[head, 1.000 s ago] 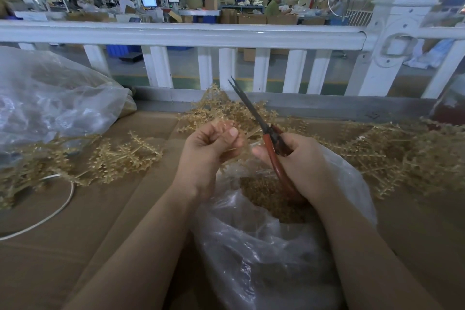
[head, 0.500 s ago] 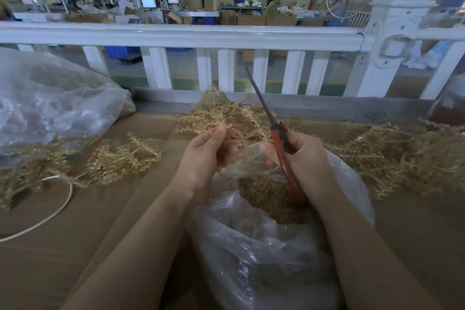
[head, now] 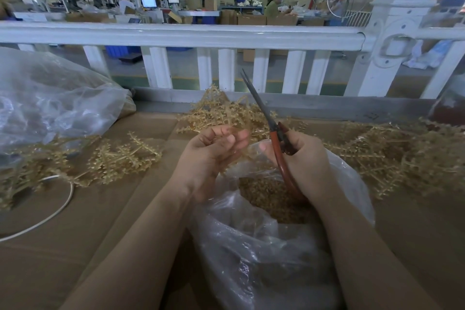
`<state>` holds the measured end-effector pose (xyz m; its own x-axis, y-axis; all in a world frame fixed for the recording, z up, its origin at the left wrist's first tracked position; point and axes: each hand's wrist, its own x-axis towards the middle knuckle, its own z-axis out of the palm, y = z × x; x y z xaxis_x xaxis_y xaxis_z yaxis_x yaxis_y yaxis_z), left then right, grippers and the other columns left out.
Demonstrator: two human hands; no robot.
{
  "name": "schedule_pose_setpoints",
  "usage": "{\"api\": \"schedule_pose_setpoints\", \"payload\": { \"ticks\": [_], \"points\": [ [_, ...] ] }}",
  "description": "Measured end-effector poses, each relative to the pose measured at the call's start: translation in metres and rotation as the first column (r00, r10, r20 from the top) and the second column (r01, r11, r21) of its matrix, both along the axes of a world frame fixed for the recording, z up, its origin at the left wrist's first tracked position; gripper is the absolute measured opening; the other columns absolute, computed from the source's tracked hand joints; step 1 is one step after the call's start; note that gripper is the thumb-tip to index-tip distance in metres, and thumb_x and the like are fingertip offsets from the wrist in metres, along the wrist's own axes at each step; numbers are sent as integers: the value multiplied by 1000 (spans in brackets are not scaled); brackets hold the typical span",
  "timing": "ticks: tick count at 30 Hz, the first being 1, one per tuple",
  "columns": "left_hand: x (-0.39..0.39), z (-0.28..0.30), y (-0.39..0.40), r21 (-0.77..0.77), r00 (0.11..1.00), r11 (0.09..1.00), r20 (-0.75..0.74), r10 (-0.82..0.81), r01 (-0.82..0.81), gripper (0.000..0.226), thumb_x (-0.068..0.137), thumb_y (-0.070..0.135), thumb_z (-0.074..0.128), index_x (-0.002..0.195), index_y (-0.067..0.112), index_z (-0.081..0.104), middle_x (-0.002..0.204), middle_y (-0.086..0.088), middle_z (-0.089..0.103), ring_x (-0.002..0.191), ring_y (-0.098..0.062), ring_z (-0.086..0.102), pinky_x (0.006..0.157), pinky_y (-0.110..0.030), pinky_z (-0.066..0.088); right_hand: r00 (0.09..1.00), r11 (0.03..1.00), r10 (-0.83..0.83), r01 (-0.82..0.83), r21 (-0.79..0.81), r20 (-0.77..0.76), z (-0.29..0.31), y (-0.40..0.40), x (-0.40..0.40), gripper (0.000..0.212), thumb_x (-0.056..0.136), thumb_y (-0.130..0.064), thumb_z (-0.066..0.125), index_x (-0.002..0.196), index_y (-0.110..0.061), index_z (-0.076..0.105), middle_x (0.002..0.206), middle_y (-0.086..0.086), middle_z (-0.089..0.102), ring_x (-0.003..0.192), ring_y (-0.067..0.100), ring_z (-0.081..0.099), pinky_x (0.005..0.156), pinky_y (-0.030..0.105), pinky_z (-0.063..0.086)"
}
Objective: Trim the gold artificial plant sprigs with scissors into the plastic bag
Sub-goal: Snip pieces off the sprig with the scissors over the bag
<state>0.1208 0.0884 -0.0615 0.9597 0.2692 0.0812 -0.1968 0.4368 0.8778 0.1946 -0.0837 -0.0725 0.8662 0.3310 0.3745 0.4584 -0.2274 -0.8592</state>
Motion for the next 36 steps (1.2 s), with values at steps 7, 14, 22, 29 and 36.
{"api": "schedule_pose_setpoints", "payload": {
  "ticks": [7, 14, 22, 29, 36],
  "points": [
    [0, 2, 2, -5, 993, 1000, -118, 26, -27, 19, 72, 16, 71, 90, 14, 73, 85, 1, 74, 75, -8, 68, 67, -17, 53, 998, 998, 55, -55, -8, -25, 1, 1, -1, 18, 66, -69, 71, 82, -60, 69, 73, -21, 73, 65, -2, 69, 54, 10, 49],
    [-3, 0, -2, 134, 984, 991, -180, 9, 15, 15, 71, 16, 76, 84, 11, 72, 61, -1, 59, 52, -8, 49, 47, -17, 38, 995, 996, 67, -71, -45, -79, -7, 5, 7, 39, 58, -73, 70, 90, -52, 71, 73, -11, 75, 64, 9, 72, 65, 34, 61],
    [0, 1, 0, -90, 990, 996, -135, -30, 18, 23, 69, 7, 74, 92, 7, 71, 71, 0, 71, 62, -7, 66, 59, -16, 55, 995, 992, 59, -67, -106, -77, -3, 2, 3, 21, 71, -59, 79, 86, -45, 74, 75, -19, 73, 68, -1, 69, 64, 24, 51],
    [1, 1, 3, -230, 996, 973, -83, -21, 1, 18, 69, -2, 70, 76, 14, 76, 76, -2, 72, 71, -12, 71, 67, -18, 59, 999, 962, -12, 4, -273, -30, 5, -2, -4, 25, 78, -59, 77, 83, -36, 69, 73, -31, 67, 70, -10, 63, 55, 10, 43],
    [0, 3, 2, -184, 993, 977, -63, 96, -106, 21, 67, 2, 72, 84, 8, 62, 76, -5, 72, 70, -12, 70, 63, -18, 57, 992, 872, -6, 68, -484, 130, 14, -6, -10, 39, 75, -78, 65, 96, -45, 57, 74, -26, 61, 70, -8, 55, 55, 8, 35]
  ]
}}
